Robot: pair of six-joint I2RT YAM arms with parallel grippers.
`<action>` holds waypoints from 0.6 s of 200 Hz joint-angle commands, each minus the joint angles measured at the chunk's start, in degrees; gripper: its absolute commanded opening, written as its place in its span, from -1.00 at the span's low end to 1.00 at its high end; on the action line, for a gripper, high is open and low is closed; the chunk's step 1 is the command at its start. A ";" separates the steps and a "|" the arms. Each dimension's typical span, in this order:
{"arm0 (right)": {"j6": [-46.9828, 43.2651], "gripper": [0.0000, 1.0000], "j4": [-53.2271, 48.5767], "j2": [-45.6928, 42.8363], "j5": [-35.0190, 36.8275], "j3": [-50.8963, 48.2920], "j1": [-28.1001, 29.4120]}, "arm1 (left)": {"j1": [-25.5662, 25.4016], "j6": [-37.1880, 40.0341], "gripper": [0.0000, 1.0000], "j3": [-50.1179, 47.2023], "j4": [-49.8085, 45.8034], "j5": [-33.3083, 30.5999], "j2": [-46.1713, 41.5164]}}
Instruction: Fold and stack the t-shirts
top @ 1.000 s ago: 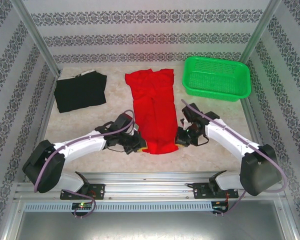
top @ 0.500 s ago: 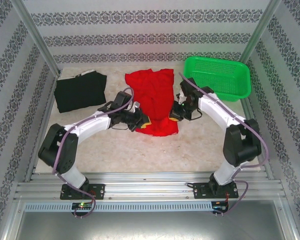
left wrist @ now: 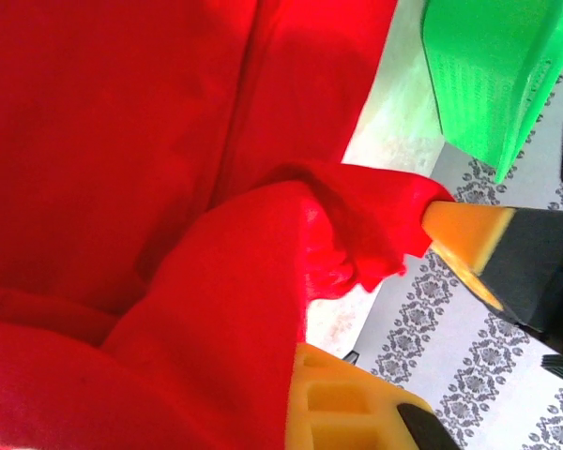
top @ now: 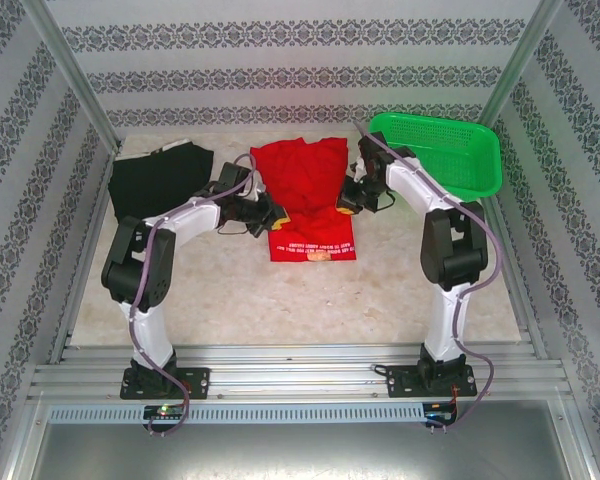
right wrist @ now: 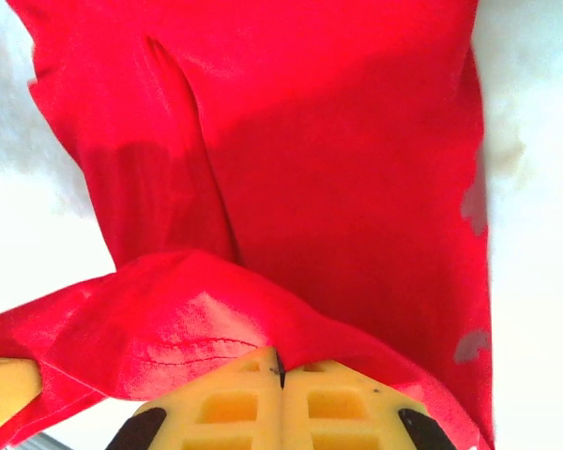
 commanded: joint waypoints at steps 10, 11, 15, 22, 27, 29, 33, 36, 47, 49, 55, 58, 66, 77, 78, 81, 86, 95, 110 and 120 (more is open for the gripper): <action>-2.11 -1.00 -1.96 3.56 1.82 7.34 -1.49 | 2.17 2.62 -1.00 4.71 1.08 1.92 3.83; -2.11 -1.00 -1.95 3.66 1.87 7.54 -1.53 | 2.25 2.64 -1.00 4.85 1.08 1.94 3.94; -2.10 -1.00 -2.00 4.16 1.91 8.31 -1.61 | 2.37 2.71 -1.00 5.33 1.15 1.89 4.37; -2.19 -1.00 -2.33 5.07 2.12 9.80 -1.72 | 2.62 2.60 -1.00 6.32 1.33 2.11 5.21; -2.36 -1.00 -2.61 5.80 2.37 10.85 -1.83 | 2.70 2.66 -1.00 7.10 1.34 2.33 5.89; -2.42 -1.00 -2.66 6.02 2.47 11.35 -1.92 | 2.71 2.66 -1.00 7.45 1.28 2.50 6.22; -2.42 -1.00 -2.68 6.43 2.65 12.05 -2.00 | 2.85 2.81 -1.00 8.10 1.14 2.66 6.80; -2.47 -1.00 -2.57 6.75 2.76 12.52 -2.07 | 2.86 2.88 -1.00 8.67 1.02 2.83 7.27; -2.32 -1.00 -2.64 8.21 2.80 14.16 -2.31 | 3.12 2.97 -1.00 10.17 1.10 3.03 8.90; -2.30 -1.00 -2.71 8.51 2.68 14.44 -2.34 | 3.19 2.94 -1.00 10.53 1.15 3.09 9.23; -2.38 -1.00 -3.00 9.56 2.49 15.49 -2.58 | 3.20 2.84 -1.00 11.42 1.33 3.43 10.26; -2.38 -1.00 -3.17 10.04 2.38 15.94 -2.61 | 3.30 2.76 -1.00 11.81 1.41 3.57 10.80; -2.38 -1.00 -3.31 11.34 2.34 17.11 -2.75 | 3.35 2.60 -1.00 13.03 1.64 3.68 12.13; -2.15 -1.00 -2.80 12.69 2.14 17.97 -2.82 | 3.63 2.64 -1.00 14.70 1.67 3.64 13.58; -2.13 -1.00 -2.81 12.84 2.11 18.08 -2.81 | 3.69 2.61 -1.00 14.86 1.68 3.64 13.69; -2.06 -1.00 -2.75 13.22 2.09 18.40 -2.86 | 3.79 2.58 -1.00 15.30 1.69 3.60 13.99; -1.94 -1.00 -2.78 13.98 1.94 19.02 -2.83 | 3.84 2.58 -1.00 15.96 1.69 3.47 14.54; -1.68 -1.00 -2.94 15.36 1.31 20.14 -2.86 | 4.30 2.45 -0.98 17.09 1.59 3.38 15.45; -1.40 -1.00 -3.28 17.35 0.64 21.89 -2.94 | 4.70 2.56 -0.79 19.30 0.88 3.81 17.27; -1.12 -0.95 -2.34 17.97 0.43 22.31 -2.90 | 5.10 2.54 -0.66 20.37 0.89 3.67 18.12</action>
